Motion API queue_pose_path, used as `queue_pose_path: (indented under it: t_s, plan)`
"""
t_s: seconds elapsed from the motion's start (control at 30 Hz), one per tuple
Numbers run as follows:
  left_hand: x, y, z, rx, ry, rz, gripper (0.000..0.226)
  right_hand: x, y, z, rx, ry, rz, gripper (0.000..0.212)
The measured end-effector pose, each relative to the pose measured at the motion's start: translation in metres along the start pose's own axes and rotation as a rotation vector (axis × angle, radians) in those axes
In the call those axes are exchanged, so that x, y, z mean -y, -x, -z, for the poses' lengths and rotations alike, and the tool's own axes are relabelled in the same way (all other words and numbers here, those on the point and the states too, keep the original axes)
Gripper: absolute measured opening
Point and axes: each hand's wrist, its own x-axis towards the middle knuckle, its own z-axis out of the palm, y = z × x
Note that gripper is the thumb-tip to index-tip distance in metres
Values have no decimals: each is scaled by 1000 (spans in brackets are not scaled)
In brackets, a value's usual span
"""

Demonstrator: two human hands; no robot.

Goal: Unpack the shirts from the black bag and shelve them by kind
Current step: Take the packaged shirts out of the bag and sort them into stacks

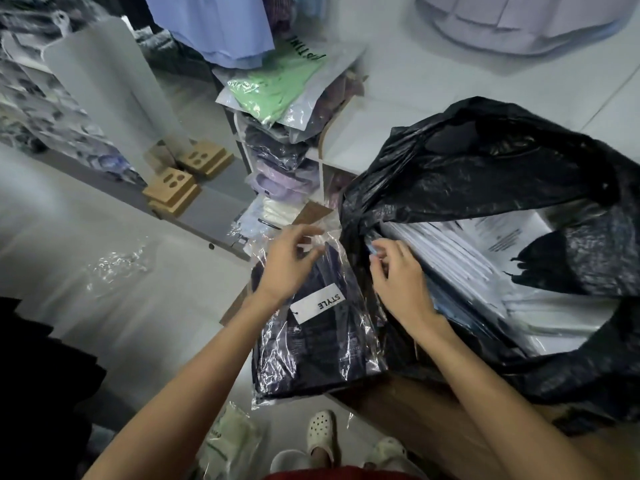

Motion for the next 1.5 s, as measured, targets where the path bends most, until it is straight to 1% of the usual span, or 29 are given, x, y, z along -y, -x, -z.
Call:
queue_pose_path:
  t_s: [0.03, 0.1, 0.17, 0.2, 0.23, 0.3, 0.37, 0.5, 0.57, 0.6, 0.67, 0.73, 0.8, 0.87, 0.97, 1.07, 1.13, 1.23, 1.27, 1.33, 1.43, 1.5]
  plan:
    - [-13, -1, -9, 58, 26, -76, 19, -4, 4, 9, -14, 19, 1, 23]
    - [-35, -3, -32, 218, -9, -235, 20, -11, 11, 25, -22, 99, 29, 26]
    - [-48, -9, -58, 336, -95, -374, 29, -18, 16, 37, 19, 214, 27, 39]
    - [-52, -13, -71, 371, -150, -413, 35, -21, 18, 43, 53, 281, 15, 48]
    - [-55, -18, -82, 388, -207, -430, 41, -26, 19, 49, 77, 334, -2, 58]
    - [-59, -30, -99, 399, -313, -429, 54, -39, 18, 61, 72, 365, -44, 72]
    - [-63, -43, -110, 448, -389, -439, 64, -53, 12, 71, 71, 350, -90, 79]
    - [-75, -61, -127, 565, -502, -471, 82, -72, -7, 90, 104, 358, -191, 77]
    - [-84, -64, -135, 579, -635, -492, 90, -77, -14, 97, 101, 361, -219, 74]
    - [-92, -64, -139, 554, -720, -498, 92, -79, -17, 100, 101, 360, -227, 72]
    - [-109, -64, -143, 446, -829, -525, 84, -79, -21, 104, 121, 369, -235, 69]
    - [-121, -63, -142, 382, -844, -592, 64, -77, -19, 109, 165, 376, -231, 61]
    - [-119, -62, -141, 388, -862, -701, 54, -75, -12, 113, 202, 367, -205, 50]
    - [-110, -61, -136, 428, -838, -804, 52, -77, -2, 117, 208, 349, -140, 45]
    - [-103, -55, -127, 514, -736, -958, 50, -80, 12, 126, 221, 265, -73, 39]
    - [-96, -48, -123, 553, -683, -1105, 42, -82, 21, 139, 320, 240, -44, 30]
    - [-92, -41, -126, 521, -627, -1175, 35, -80, 27, 144, 370, 288, -63, 24]
    - [-98, -33, -136, 405, -576, -1267, 23, -76, 35, 148, 330, 357, -74, 19]
    - [-102, -33, -139, 369, -556, -1259, 24, -74, 38, 151, 295, 346, -74, 18]
    - [-112, -35, -140, 317, -482, -1163, 28, -69, 40, 160, 191, 257, -106, 15]
    - [-129, -44, -127, 355, -264, -911, 28, -57, 35, 186, 29, -8, -213, 7]
    - [-143, -50, -113, 321, -96, -741, 29, -51, 32, 208, -15, -166, -263, 16]
